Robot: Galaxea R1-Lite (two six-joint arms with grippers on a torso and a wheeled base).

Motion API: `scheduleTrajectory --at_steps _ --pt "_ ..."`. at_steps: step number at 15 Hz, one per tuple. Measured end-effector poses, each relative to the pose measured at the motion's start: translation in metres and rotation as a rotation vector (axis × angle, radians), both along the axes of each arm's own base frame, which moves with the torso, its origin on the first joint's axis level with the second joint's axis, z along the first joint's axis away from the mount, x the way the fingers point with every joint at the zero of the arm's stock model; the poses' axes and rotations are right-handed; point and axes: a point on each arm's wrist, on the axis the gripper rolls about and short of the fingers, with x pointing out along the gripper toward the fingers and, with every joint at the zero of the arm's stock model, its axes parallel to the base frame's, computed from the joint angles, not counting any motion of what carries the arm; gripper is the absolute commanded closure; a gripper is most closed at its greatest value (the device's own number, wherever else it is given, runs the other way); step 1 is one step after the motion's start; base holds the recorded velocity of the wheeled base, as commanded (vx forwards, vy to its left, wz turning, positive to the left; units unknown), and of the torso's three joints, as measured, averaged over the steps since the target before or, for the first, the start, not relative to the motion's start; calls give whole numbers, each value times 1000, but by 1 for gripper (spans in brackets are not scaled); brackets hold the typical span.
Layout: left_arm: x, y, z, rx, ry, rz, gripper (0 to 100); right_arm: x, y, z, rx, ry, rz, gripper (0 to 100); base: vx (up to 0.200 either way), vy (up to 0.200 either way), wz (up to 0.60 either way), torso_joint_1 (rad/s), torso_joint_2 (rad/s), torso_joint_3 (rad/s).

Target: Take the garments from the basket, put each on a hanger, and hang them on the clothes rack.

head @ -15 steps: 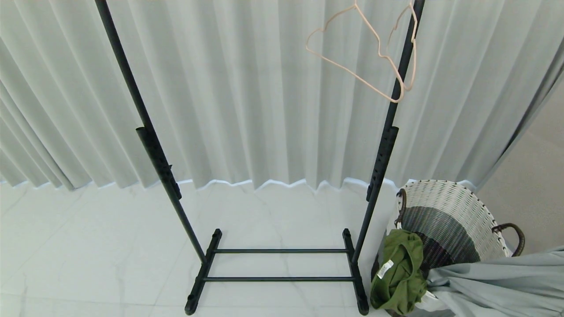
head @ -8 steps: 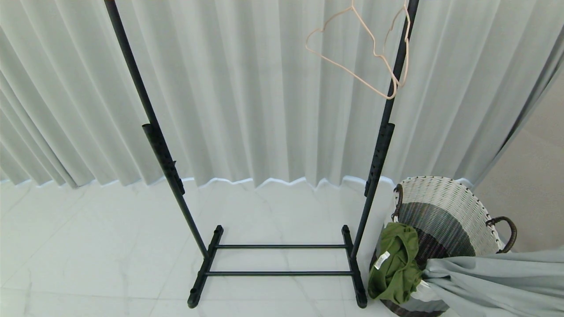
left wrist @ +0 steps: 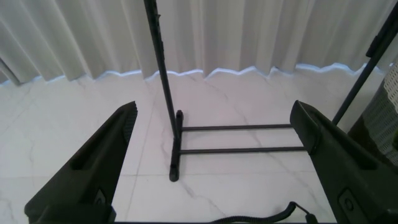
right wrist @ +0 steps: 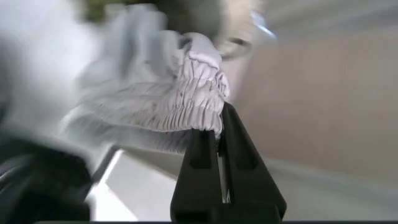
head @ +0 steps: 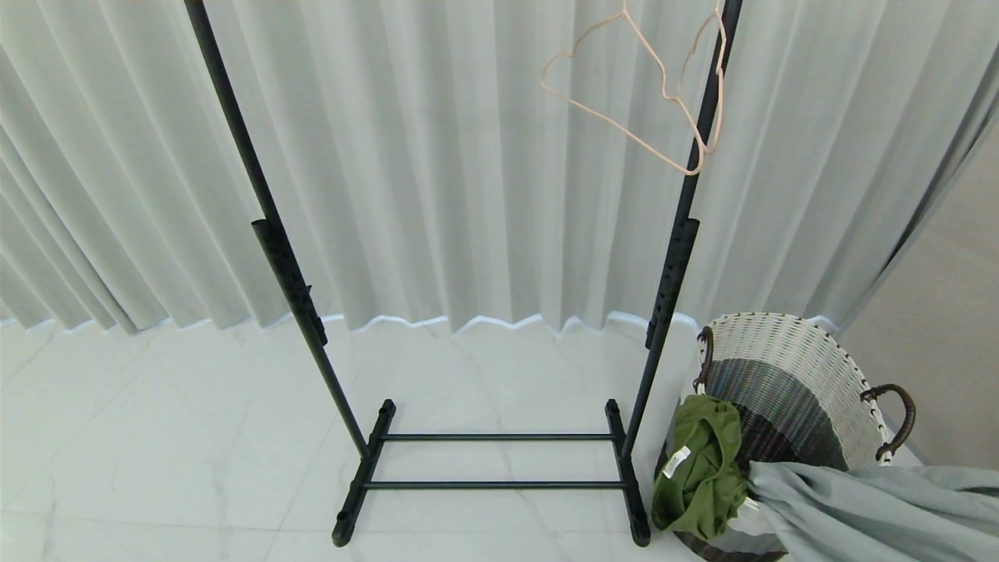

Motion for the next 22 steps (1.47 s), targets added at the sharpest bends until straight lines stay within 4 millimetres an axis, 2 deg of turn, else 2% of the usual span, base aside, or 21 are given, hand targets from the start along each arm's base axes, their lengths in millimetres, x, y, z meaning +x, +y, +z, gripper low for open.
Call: scheduleTrajectory --at_steps 5,9,12,14,16,18,20,22 --pt "0 0 0 0 0 0 0 -18 0 -2 101 194 330 100 0 0 0 0 0 0" --pt "0 0 2 -4 -18 -8 0 -4 6 2 235 278 494 100 0 0 0 0 0 0" --pt "-4 -1 25 -33 -81 -72 0 11 10 6 317 292 486 100 0 0 0 0 0 0" --pt "-3 -1 55 -54 -108 -104 0 19 12 9 368 282 457 100 0 0 0 0 0 0" --pt "11 -1 94 -69 -93 -134 0 28 14 14 416 240 430 100 0 0 0 0 0 0" --pt "40 -3 133 -81 -38 -185 0 38 16 20 499 203 377 100 0 0 0 0 0 0" --pt "75 -12 155 -89 49 -288 0 44 17 25 592 188 317 100 0 0 0 0 0 0" --pt "112 -33 167 -114 137 -409 0 51 18 29 632 162 306 100 0 0 0 0 0 0"
